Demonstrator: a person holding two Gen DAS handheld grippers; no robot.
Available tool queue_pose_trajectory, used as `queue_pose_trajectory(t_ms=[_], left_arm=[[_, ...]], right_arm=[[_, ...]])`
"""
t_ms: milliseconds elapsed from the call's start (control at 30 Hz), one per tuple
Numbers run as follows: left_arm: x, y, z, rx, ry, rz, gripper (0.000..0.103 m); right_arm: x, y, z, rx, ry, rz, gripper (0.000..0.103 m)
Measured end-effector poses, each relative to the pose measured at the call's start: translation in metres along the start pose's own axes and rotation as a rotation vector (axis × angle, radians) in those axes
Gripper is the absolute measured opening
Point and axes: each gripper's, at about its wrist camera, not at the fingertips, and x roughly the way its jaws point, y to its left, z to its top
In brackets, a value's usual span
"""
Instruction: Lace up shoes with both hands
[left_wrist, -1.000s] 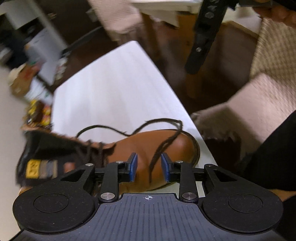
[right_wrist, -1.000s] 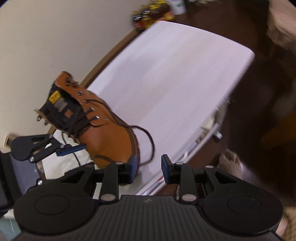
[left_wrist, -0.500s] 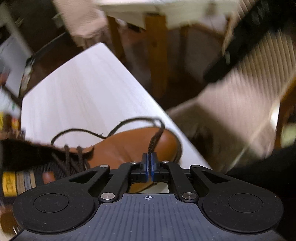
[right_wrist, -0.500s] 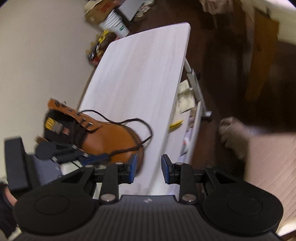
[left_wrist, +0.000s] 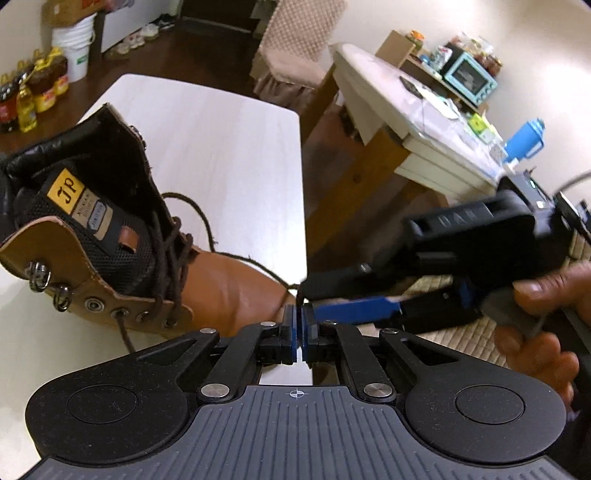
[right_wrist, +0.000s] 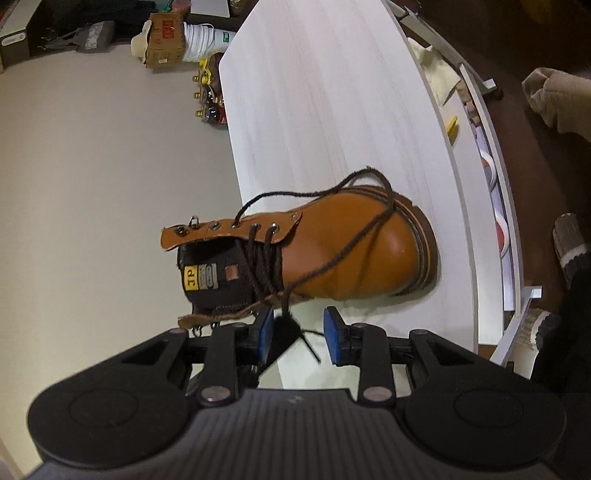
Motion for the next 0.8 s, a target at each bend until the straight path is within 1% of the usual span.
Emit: queue_pose_trajectory(t_ms=[67,167,200,233,267,367,467,500,533,600,633,667,700,733,800], left_arm=[[-0.002,-0.002,0.000,0.020,0.004,0.007,0.002],[-0.004,-0.005,0.001,0.038,0.005,0.016,0.002],[-0.004,-0.006,0.001,0.043,0.004,0.020,0.002],[-0.004,-0.007,0.001,0.048,0.003,0.023,0.002],[-0.004,-0.008,0.002,0.054,0.003,0.026,0.002],[-0.004,-0.010,0.002,0.069,0.001,0.037,0.003],[-0.003,-0.013,0.003,0.085,-0.001,0.047,0.012],[-0.003,-0.014,0.003,0.090,-0.002,0.050,0.017],[-0.003,-0.015,0.003,0.095,-0.002,0.054,0.020],[-0.003,-0.016,0.003,0.106,-0.003,0.059,0.020],[-0.002,-0.017,0.003,0.112,0.000,0.057,0.020],[-0.001,-0.018,0.003,0.123,0.003,0.056,0.017],[-0.001,-0.019,0.002,0.143,0.007,0.056,0.012],[0.000,-0.020,0.002,0.159,0.011,0.056,0.002],[0.000,-0.022,0.002,0.176,0.014,0.068,0.002]], right_arm=[[0.005,0.002,0.003,-0.021,0.018,-0.001,0.033],[0.009,0.005,0.005,-0.063,0.040,-0.015,0.029],[0.011,0.007,0.006,-0.080,0.048,-0.023,0.023],[0.010,0.008,0.006,-0.105,0.046,-0.014,0.007],[0.011,0.010,0.007,-0.117,0.042,-0.013,0.003],[0.011,0.011,0.008,-0.118,0.028,-0.003,0.003],[0.007,0.007,0.010,-0.064,0.008,0.032,0.003],[0.007,0.006,0.010,-0.055,0.003,0.036,0.003],[0.005,0.004,0.011,-0.036,-0.002,0.047,0.003],[0.003,0.001,0.011,-0.001,-0.005,0.068,0.003],[0.003,0.000,0.012,0.012,-0.002,0.076,0.003],[0.003,0.000,0.011,0.015,-0.002,0.078,0.003],[0.003,0.000,0.011,0.016,-0.001,0.079,0.003],[0.003,0.000,0.011,0.018,-0.001,0.080,0.003],[0.003,0.002,0.011,0.001,-0.004,0.070,0.003]])
